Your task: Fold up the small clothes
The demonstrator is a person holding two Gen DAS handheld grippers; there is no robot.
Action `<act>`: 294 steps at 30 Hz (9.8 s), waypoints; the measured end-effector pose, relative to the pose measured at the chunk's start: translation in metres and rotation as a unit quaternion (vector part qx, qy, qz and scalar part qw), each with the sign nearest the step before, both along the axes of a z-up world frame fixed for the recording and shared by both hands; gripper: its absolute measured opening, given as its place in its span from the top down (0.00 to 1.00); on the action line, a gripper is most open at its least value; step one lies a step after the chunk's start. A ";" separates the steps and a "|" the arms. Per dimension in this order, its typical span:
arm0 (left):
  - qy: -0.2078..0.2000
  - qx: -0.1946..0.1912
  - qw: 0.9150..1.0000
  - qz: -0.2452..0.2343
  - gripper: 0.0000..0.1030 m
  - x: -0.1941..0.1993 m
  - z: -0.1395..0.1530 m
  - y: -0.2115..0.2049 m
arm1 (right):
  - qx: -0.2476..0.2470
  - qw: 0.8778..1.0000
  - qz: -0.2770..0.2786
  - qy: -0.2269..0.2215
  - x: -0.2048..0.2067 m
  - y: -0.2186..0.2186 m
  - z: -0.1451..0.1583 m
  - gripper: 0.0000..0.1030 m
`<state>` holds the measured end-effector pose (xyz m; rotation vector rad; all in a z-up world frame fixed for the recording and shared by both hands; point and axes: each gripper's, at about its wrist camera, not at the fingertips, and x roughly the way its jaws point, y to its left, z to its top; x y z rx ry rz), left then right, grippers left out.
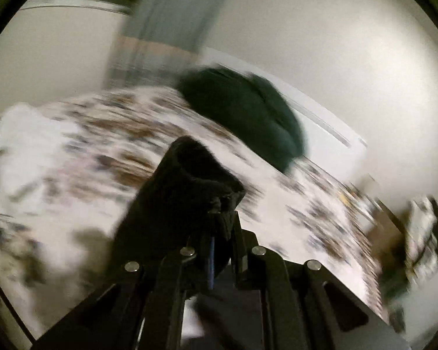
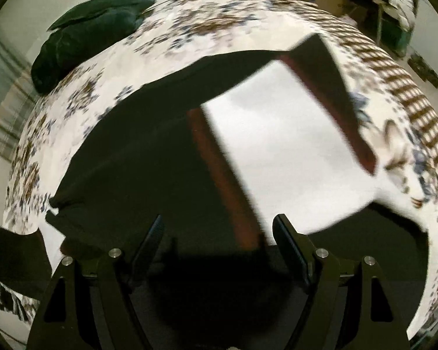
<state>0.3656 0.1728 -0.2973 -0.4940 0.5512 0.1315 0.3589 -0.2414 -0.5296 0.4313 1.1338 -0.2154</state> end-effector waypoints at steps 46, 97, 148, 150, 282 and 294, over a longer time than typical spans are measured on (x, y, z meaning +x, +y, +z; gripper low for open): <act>0.286 0.121 0.951 0.002 0.09 -0.006 -0.140 -0.122 | 0.011 0.995 0.093 -0.015 0.089 -0.084 -0.004 0.92; 0.407 0.014 0.905 -0.126 0.05 -0.226 -0.265 -0.065 | 0.178 0.970 -0.031 0.164 -0.301 -0.196 -0.140 0.30; 0.244 -0.191 0.949 -0.066 0.89 0.190 -0.158 -0.050 | 0.250 0.963 -0.099 -0.033 0.190 -0.248 0.021 0.92; 0.269 -0.201 0.940 -0.060 0.85 0.200 -0.174 -0.050 | 0.258 0.961 -0.102 -0.014 0.208 -0.249 -0.001 0.91; 0.288 -0.003 0.953 -0.092 0.07 -0.059 -0.097 -0.125 | 0.384 0.889 -0.232 -0.089 -0.079 -0.223 -0.137 0.15; 0.331 0.067 0.925 -0.175 0.00 0.020 -0.226 -0.172 | 0.400 0.869 -0.273 -0.106 -0.099 -0.229 -0.140 0.14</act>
